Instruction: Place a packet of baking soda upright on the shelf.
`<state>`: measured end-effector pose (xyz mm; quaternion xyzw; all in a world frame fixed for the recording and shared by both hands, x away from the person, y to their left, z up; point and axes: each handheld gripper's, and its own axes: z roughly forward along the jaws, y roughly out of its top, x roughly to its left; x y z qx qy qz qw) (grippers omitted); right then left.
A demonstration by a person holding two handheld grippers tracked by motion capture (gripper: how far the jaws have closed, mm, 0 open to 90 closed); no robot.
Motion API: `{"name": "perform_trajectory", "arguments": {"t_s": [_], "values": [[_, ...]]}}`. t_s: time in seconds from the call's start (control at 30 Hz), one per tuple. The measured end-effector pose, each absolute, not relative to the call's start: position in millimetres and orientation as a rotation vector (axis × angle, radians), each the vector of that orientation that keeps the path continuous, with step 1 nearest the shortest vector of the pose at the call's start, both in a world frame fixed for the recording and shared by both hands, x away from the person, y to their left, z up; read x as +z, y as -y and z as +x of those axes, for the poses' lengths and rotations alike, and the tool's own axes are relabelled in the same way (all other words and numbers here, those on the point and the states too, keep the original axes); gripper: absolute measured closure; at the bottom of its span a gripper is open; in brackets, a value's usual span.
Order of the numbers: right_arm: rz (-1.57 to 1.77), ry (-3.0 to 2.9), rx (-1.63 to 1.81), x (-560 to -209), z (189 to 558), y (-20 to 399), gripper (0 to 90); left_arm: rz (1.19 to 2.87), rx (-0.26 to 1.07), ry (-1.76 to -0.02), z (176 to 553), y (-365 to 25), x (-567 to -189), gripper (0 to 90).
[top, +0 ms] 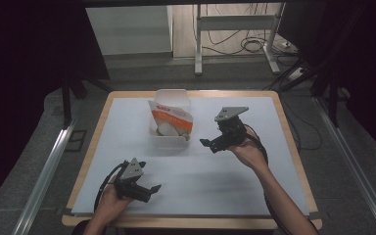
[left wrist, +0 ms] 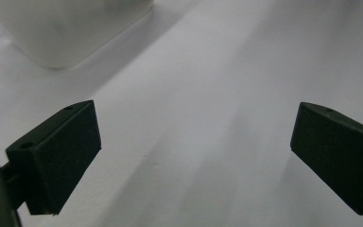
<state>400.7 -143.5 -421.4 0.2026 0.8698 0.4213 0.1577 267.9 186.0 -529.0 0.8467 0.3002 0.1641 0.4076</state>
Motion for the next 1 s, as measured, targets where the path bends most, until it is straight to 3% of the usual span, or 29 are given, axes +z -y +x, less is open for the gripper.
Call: {"name": "perform_trajectory", "arguments": {"t_s": [1.0], "values": [[0.697,-2.501,1.154,-447.1,368.3,187.9,0.0,2.139,0.42,-0.749,267.8,-184.6,-528.5,2.5]]}}
